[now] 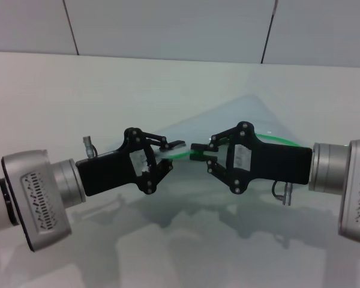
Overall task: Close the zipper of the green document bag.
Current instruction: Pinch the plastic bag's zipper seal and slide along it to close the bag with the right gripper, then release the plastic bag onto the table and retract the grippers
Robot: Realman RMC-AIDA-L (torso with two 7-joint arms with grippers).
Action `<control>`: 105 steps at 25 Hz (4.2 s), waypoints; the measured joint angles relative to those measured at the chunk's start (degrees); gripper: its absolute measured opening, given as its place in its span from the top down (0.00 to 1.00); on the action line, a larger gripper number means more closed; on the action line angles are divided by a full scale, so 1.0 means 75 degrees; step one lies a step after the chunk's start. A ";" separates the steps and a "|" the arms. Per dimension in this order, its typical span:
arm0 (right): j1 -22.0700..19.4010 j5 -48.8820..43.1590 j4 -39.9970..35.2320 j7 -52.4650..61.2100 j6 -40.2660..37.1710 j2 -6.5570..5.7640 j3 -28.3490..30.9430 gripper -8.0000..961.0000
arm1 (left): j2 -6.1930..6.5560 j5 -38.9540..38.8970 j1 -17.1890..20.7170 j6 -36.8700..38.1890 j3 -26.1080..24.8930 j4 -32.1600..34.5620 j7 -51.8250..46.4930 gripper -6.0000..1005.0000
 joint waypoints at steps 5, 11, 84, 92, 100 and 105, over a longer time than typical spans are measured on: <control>-0.0118 0.0011 -0.0109 -0.0002 0.0009 0.0000 0.0072 0.91 | 0.0016 -0.0010 0.0048 0.0113 -0.0017 -0.0007 0.0004 0.94; -0.0272 0.0012 -0.0162 -0.0063 0.0016 0.0004 0.0244 0.90 | 0.0022 -0.0023 0.0054 0.0130 -0.0008 -0.0011 0.0003 0.94; -0.2907 0.1545 -0.1217 0.0144 -0.0278 0.0094 0.6486 0.68 | -0.0021 -0.2463 0.0865 0.1074 -0.1470 0.0048 -0.0636 0.66; -0.3267 0.1557 -0.0243 0.0299 -0.1823 0.0103 0.6493 0.44 | -0.0183 -0.3528 0.1152 0.1395 -0.1887 0.0009 -0.1554 0.40; -0.3398 0.1521 0.0233 0.0347 -0.2300 0.0106 0.6377 0.07 | -0.0245 -0.4203 0.1317 0.1809 -0.1915 0.0010 -0.2185 0.37; -0.3392 0.1517 0.0286 0.0410 -0.2437 0.0095 0.6297 0.08 | -0.0258 -0.4260 0.1323 0.1847 -0.1919 0.0039 -0.2201 0.37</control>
